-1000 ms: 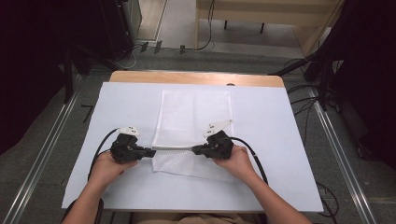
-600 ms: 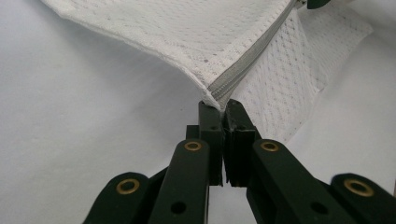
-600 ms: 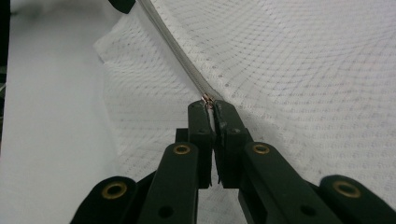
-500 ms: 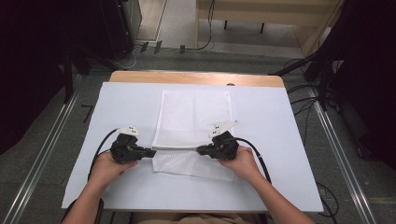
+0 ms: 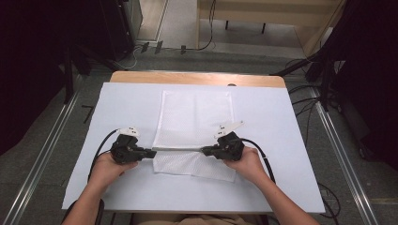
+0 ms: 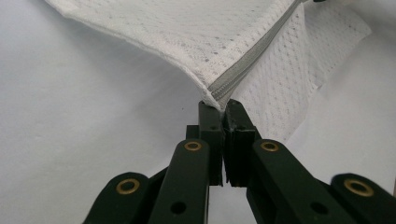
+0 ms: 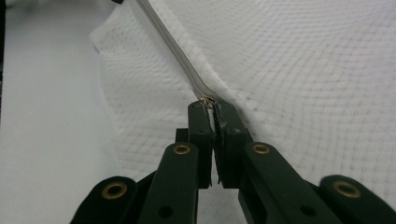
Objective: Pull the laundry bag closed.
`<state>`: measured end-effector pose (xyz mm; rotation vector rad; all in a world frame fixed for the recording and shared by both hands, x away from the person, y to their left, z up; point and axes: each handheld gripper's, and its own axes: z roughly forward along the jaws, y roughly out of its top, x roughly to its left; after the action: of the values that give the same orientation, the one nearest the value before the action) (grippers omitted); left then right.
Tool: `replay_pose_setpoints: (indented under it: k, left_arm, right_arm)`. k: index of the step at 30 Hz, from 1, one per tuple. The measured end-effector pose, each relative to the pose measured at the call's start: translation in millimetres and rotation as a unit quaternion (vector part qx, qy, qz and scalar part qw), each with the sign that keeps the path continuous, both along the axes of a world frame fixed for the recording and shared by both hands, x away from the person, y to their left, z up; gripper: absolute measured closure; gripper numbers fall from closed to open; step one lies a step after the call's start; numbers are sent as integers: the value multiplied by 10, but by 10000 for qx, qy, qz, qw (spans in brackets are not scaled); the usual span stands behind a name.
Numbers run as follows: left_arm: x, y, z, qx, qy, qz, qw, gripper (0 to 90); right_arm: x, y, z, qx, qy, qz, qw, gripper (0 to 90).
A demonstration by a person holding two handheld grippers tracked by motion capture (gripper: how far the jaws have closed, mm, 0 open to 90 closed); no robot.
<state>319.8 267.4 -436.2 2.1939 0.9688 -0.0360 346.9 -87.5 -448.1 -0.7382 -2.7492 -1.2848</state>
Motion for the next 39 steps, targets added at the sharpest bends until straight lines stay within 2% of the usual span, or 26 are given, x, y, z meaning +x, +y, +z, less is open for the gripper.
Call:
replay_pose_setpoints:
  k: [10, 17, 25, 32, 39]
  left_arm:
    - [-3, -1, 1, 36, 0, -2, 10000, 882]
    - [2, 2, 3, -59, 52, -16, 10000, 883]
    - [2, 25, 1, -7, 64, 19, 10000, 883]
    - [-1, 6, -1, 5, 36, -26, 10000, 883]
    - [-1, 11, -4, 9, 54, -22, 10000, 883]
  right_arm:
    - [0, -89, 4, -19, 15, -38, 10000, 882]
    - [-2, -148, 10, -41, 16, -86, 10000, 882]
    - [-2, -188, 7, -112, 50, -130, 9998, 882]
    - [-6, -255, 7, -43, 34, -98, 9999, 882]
    - [-6, -274, 2, -96, 7, -82, 9999, 882]
